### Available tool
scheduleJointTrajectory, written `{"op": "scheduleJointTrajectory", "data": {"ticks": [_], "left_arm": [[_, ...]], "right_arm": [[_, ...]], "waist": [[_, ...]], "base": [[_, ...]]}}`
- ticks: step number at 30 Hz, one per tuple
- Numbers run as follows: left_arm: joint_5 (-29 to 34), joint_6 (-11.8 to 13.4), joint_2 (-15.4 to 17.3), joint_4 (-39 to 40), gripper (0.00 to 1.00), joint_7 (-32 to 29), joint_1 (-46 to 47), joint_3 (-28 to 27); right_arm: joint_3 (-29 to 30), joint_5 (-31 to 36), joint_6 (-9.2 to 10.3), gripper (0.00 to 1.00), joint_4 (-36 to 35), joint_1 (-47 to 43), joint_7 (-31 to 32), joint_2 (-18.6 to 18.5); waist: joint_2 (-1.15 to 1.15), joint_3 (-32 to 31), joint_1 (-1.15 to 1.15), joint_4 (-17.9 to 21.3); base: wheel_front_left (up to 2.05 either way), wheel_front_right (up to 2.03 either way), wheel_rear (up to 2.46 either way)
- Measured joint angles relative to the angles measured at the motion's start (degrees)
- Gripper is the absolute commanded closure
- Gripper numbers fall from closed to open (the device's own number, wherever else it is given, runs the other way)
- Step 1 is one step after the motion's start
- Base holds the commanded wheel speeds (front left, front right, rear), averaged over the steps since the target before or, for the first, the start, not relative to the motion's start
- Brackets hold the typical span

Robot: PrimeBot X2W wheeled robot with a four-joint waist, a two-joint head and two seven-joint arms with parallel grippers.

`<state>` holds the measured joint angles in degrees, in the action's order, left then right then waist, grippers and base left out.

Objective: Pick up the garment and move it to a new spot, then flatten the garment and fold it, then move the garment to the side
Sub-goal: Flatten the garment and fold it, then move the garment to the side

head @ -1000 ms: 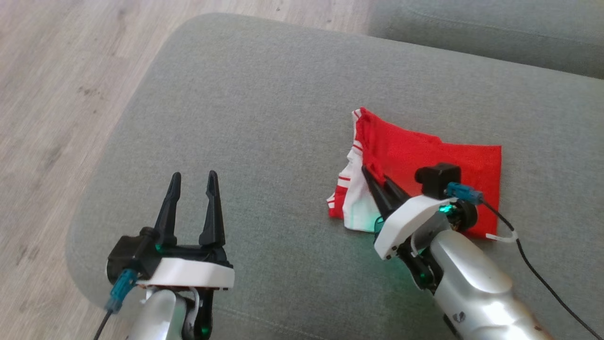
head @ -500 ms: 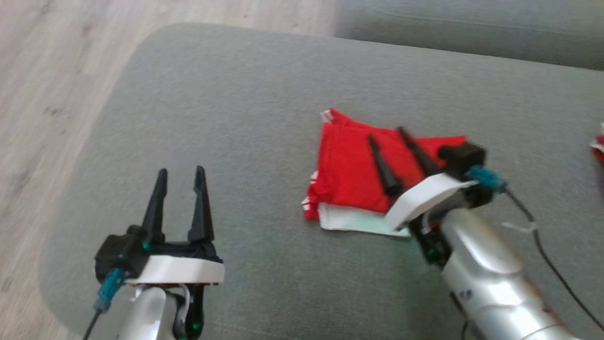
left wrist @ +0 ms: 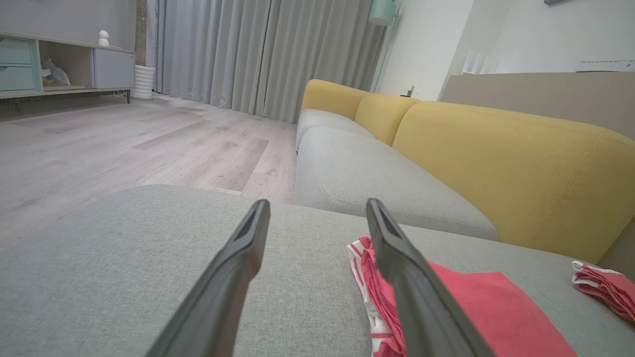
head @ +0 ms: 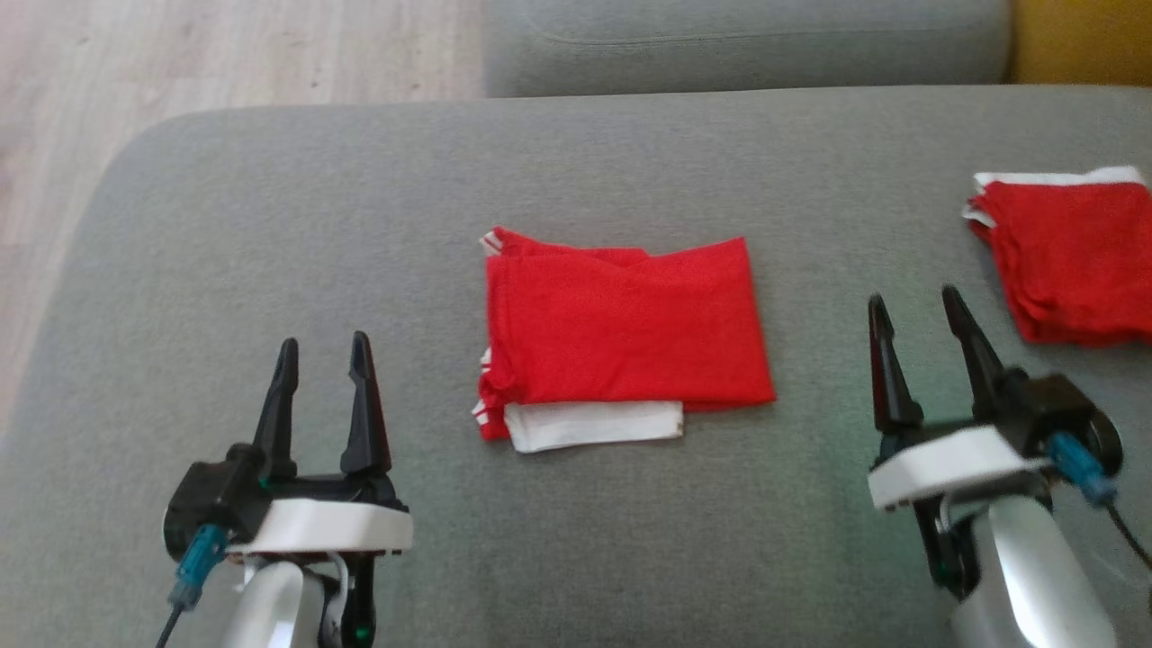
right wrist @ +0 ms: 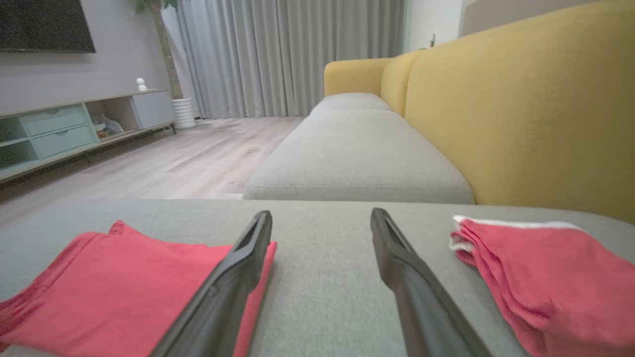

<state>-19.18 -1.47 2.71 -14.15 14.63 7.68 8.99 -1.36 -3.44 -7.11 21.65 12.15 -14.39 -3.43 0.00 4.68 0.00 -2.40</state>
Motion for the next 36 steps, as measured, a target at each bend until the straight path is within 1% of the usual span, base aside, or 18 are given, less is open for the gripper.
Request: {"op": "scheduleJointTrajectory", "data": {"ticks": [2, 6, 13, 15, 28, 36], "left_arm": [[0.1, 0.5, 0.0, 0.0, 0.00, 0.0, 0.0, -0.3], [0.1, 0.5, 0.0, -0.3, 0.00, 0.0, -0.7, -0.3], [0.1, 0.6, 0.0, -1.6, 0.00, 0.0, -2.1, -0.1], [0.1, 1.0, 0.0, -1.6, 0.00, 0.0, -2.1, 0.0], [0.5, 0.9, 0.0, -1.6, 0.00, 0.0, -1.9, 0.6], [0.3, 0.9, 0.0, -1.3, 0.00, 0.0, 0.5, 2.3]], "right_arm": [[0.6, 0.0, 0.00, 0.00, -1.3, -2.0, 0.0, 0.3], [1.5, -1.5, 0.00, 0.00, -2.8, -4.3, 0.0, 0.5], [1.4, -2.1, 0.00, 0.00, -2.7, -5.3, 0.0, 0.7], [1.5, -2.1, 0.00, 0.00, -2.6, -5.3, 0.0, 0.7], [1.7, -1.7, 0.00, 0.00, -1.1, -3.8, 0.1, 0.7], [0.9, -1.2, 0.00, 0.00, 2.6, 3.0, 5.2, 0.6]], "waist": [[0.00, -0.1, 0.00, 1.0], [0.00, -0.1, 0.00, 2.0], [0.00, 0.4, 0.00, 2.3], [0.00, 0.4, 0.00, 2.2], [0.00, 1.1, 0.00, 0.3], [0.00, 3.9, 0.01, -2.6]], "base": [[0.00, 0.00, 0.00], [0.00, 0.00, 0.00], [0.00, 0.00, 0.00], [0.00, 0.00, 0.00], [0.00, 0.00, 0.00], [0.00, 0.00, 0.00]]}}
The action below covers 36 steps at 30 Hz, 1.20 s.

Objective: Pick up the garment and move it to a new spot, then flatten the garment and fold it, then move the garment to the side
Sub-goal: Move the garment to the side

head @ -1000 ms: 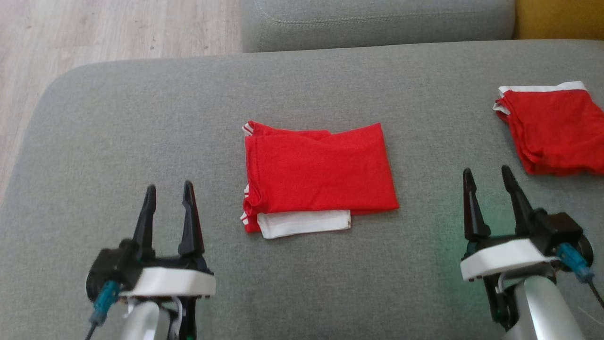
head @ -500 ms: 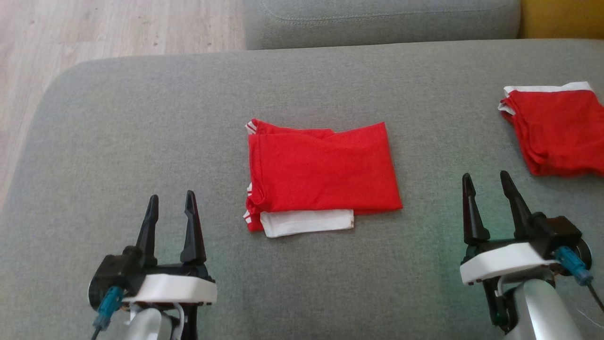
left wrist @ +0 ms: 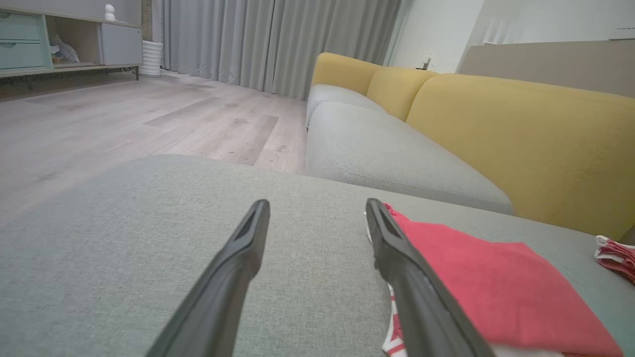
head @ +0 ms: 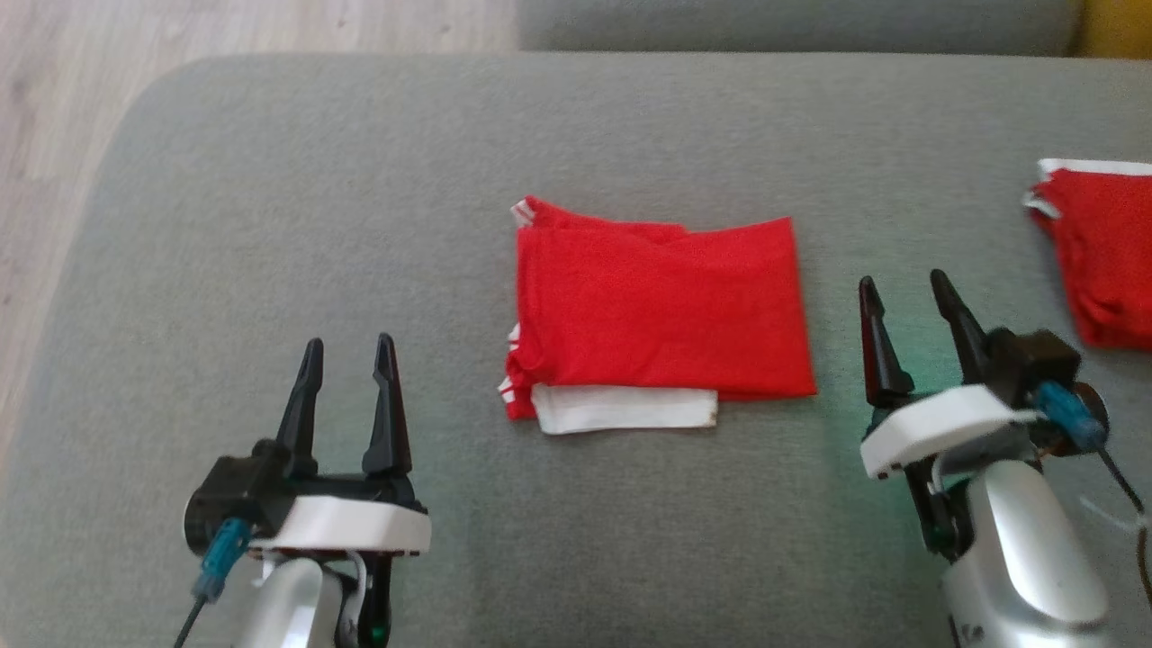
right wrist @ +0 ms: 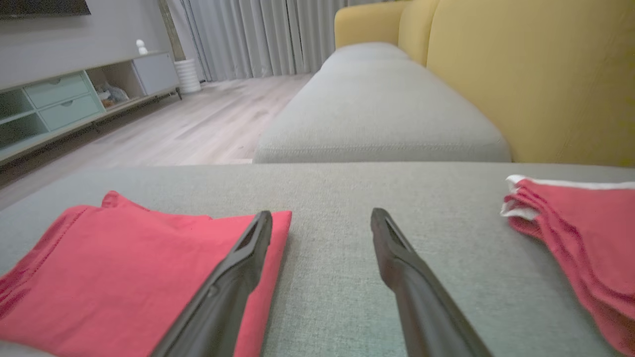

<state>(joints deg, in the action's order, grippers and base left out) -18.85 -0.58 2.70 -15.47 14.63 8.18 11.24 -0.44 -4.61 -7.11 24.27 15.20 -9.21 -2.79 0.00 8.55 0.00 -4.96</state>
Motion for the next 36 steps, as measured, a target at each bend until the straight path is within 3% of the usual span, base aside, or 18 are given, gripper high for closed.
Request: {"op": "scheduleJointTrajectory", "data": {"ticks": [17, 18, 19, 20, 28, 33, 36], "left_arm": [[-1.4, 0.2, 0.0, -0.2, 0.00, 0.0, 2.1, 2.0], [-1.4, 0.2, 0.0, -0.2, 0.00, 0.0, 2.1, 2.0], [-1.4, 0.2, 0.0, -0.2, 0.00, 0.0, 2.1, 2.0], [-1.4, 0.2, 0.0, -0.2, 0.00, 0.0, 2.1, 2.0], [-1.3, 0.5, 0.0, 0.3, 0.00, 0.0, 2.0, 1.9], [-0.7, 0.0, 0.0, 1.1, 0.00, 0.0, 1.8, 2.2], [-0.6, 0.0, 0.0, 1.2, 0.00, 0.0, 1.8, 2.6]], "right_arm": [[-3.3, -6.1, 0.00, 0.00, 18.9, 9.2, 8.3, -0.3], [-3.4, -5.9, 0.00, 0.13, 19.6, 9.7, 8.6, -0.4], [-3.5, -5.6, 0.00, 0.84, 20.3, 10.2, 8.7, -0.4], [-3.6, -5.1, 0.00, 1.00, 20.8, 10.4, 8.6, -0.5], [-4.2, 1.8, 0.00, 1.00, 22.0, 10.8, 4.7, -0.2], [-4.0, 10.2, 0.00, 1.00, 18.7, 10.8, 4.2, -0.3], [-6.1, 13.1, 0.00, 1.00, 15.6, 10.8, 5.0, -2.3]], "waist": [[0.00, 3.2, 0.00, -7.4], [0.00, 3.1, 0.00, -7.5], [0.00, 3.0, 0.00, -7.5], [0.00, 2.9, 0.00, -7.5], [0.00, 1.2, 0.00, -4.6], [0.00, 0.2, -0.01, -1.1], [0.00, 0.0, -0.01, 1.5]], "base": [[0.00, 0.00, 0.00], [0.00, 0.00, 0.00], [0.00, 0.00, 0.00], [0.00, 0.00, 0.00], [0.00, 0.00, 0.00], [0.00, 0.00, 0.00], [0.00, 0.00, 0.00]]}}
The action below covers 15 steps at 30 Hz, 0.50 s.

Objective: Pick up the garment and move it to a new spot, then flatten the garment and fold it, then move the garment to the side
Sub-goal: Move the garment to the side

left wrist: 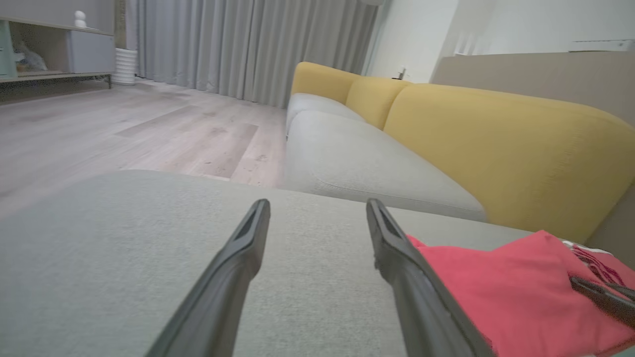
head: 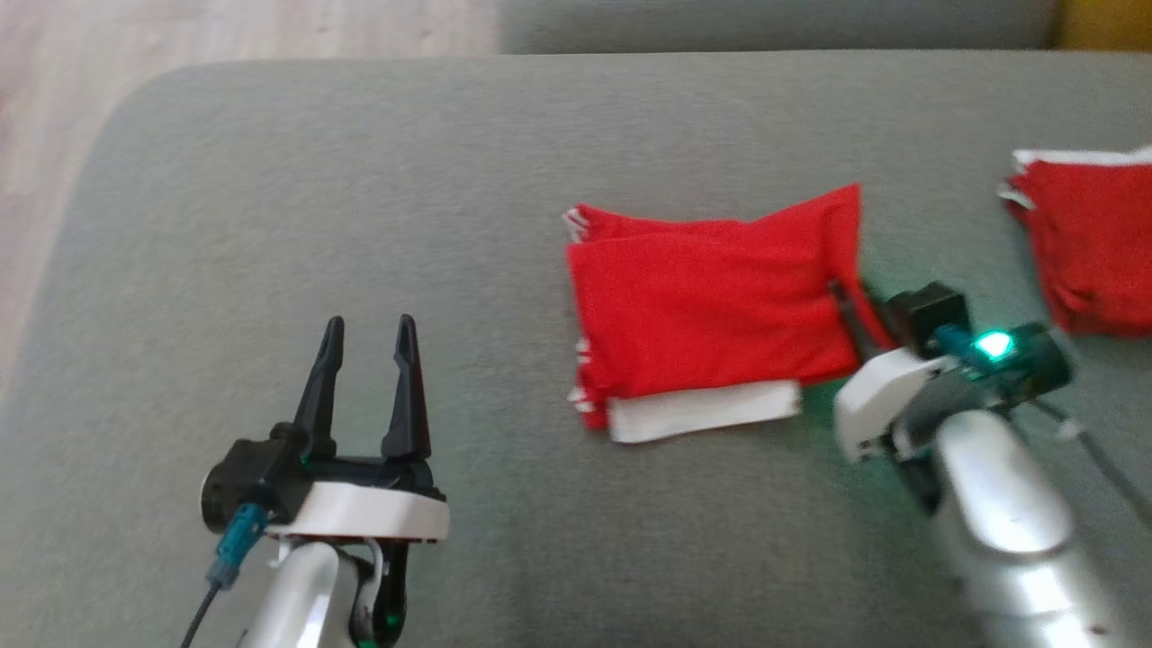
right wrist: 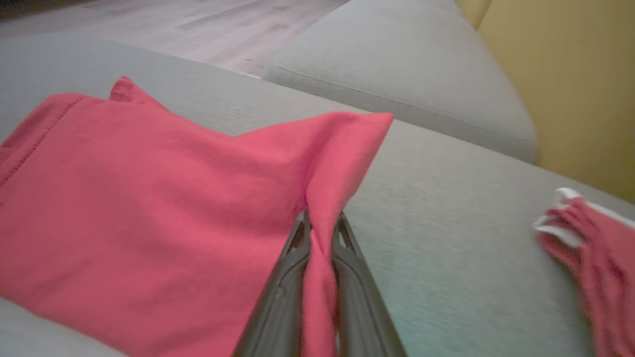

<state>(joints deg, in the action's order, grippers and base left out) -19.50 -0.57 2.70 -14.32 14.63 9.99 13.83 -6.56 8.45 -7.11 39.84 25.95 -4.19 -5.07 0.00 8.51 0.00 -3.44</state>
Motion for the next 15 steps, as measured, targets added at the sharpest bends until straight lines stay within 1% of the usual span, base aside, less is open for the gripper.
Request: {"op": "scheduleJointTrajectory", "data": {"ticks": [2, 6, 10, 13, 15], "left_arm": [[0.0, 0.0, 0.0, 0.2, 0.00, 0.0, 0.0, 0.5], [0.0, 0.0, 0.0, 0.4, 0.00, 0.0, 0.1, 0.9], [0.5, -0.1, 0.0, 0.4, 0.00, 0.0, 0.4, 0.8], [0.9, -0.6, 0.0, 0.3, 0.00, 0.0, 0.8, 0.7], [0.9, -1.0, 0.0, 0.3, 0.00, 0.0, 1.4, 0.7]], "right_arm": [[-0.7, 0.4, 0.00, 1.00, -2.2, 0.0, 1.1, -3.3], [-0.9, 0.3, 0.00, 1.00, -5.6, 0.9, 3.9, -12.1], [-1.0, -0.4, 0.00, 1.00, -6.2, 3.6, 6.1, -19.8], [-0.3, -1.5, 0.00, 1.00, -5.4, 6.0, 7.0, -24.2], [0.6, -1.9, 0.00, 1.00, -4.1, 7.5, 7.2, -26.4]], "waist": [[0.00, 0.1, 0.00, 1.6], [0.00, 0.7, 0.00, 4.4], [0.00, 2.4, 0.00, 5.8], [0.00, 3.7, 0.00, 6.0], [0.00, 4.5, 0.00, 5.9]], "base": [[0.00, 0.00, 0.00], [0.00, 0.00, 0.00], [0.00, 0.00, 0.00], [0.00, 0.00, 0.00], [0.00, 0.00, 0.00]]}}
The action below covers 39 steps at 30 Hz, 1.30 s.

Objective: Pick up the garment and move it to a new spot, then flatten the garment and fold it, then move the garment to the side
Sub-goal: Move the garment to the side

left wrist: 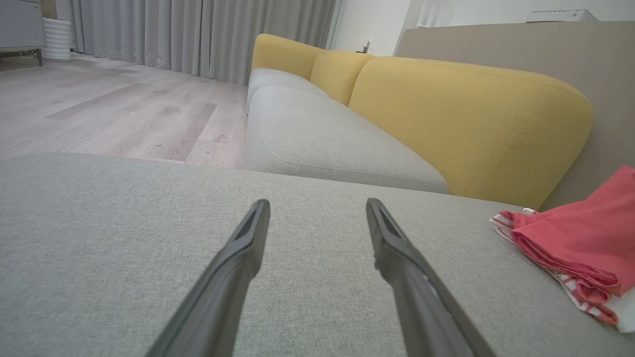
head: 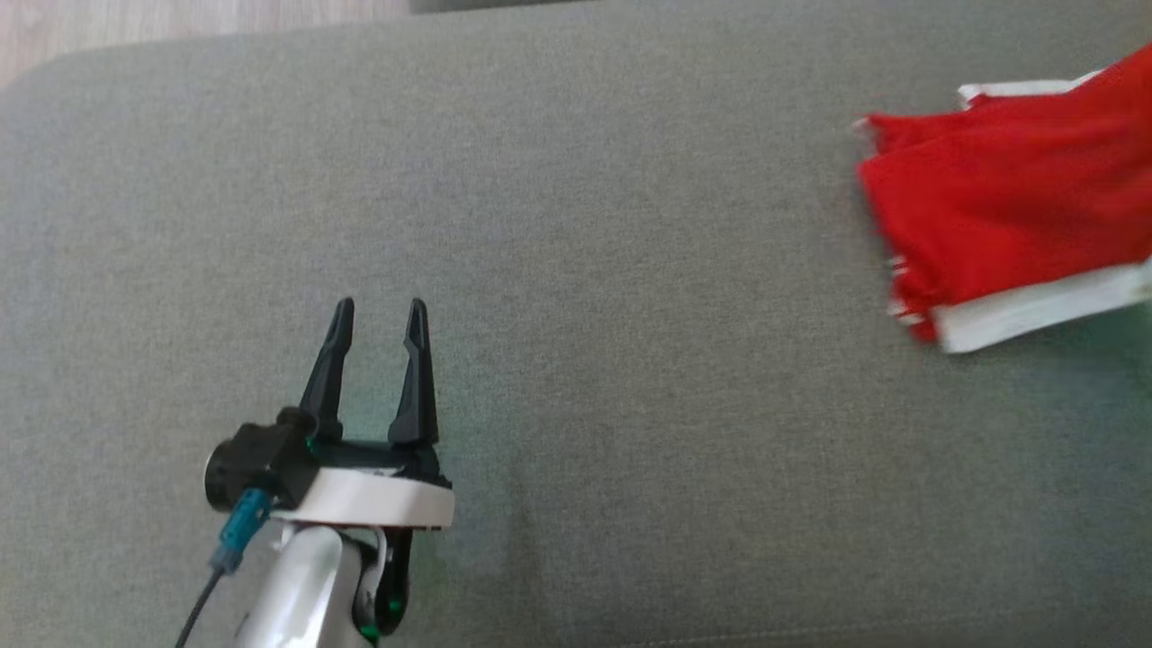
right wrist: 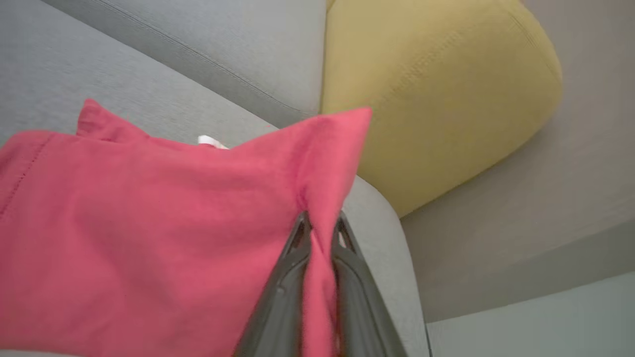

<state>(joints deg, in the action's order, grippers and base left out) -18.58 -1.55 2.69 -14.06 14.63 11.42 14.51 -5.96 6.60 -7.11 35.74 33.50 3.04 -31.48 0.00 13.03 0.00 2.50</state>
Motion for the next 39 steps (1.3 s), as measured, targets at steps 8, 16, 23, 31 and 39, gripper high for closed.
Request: {"op": "scheduleJointTrajectory", "data": {"ticks": [8, 16, 23, 31, 39], "left_arm": [[0.0, -0.5, 0.0, -0.3, 0.00, 0.0, 1.3, -0.2], [0.0, -0.5, 0.0, -0.4, 0.00, 0.0, 1.3, -0.9], [0.0, -0.5, 0.0, -0.4, 0.00, 0.0, 1.3, -1.2], [0.0, -0.8, 0.0, -0.8, 0.00, 0.0, 1.4, -1.5], [-0.5, -0.8, 0.0, -1.3, 0.00, 0.0, 0.2, -2.1]], "right_arm": [[4.7, 0.0, 0.00, 1.00, 5.5, 2.6, 0.3, -3.5], [7.1, 0.6, 0.00, 1.00, 7.0, 3.3, 0.0, -3.5], [10.5, -0.1, 0.00, 0.00, 6.4, 3.6, 0.8, -2.2], [12.2, 1.2, 0.00, 0.00, -0.2, 2.8, 2.0, 2.3], [9.0, -0.2, 0.00, 0.00, -9.3, -0.5, -1.1, 13.1]], "waist": [[0.00, 2.5, 0.00, -1.5], [0.00, 3.5, 0.00, -2.3], [0.00, 3.7, 0.00, -2.0], [0.00, 1.9, 0.00, -1.3], [0.00, -3.2, -0.01, -0.3]], "base": [[0.00, 0.00, 0.00], [0.00, 0.00, 0.00], [0.00, 0.00, 0.00], [0.00, 0.00, 0.00], [0.00, 0.00, 0.00]]}}
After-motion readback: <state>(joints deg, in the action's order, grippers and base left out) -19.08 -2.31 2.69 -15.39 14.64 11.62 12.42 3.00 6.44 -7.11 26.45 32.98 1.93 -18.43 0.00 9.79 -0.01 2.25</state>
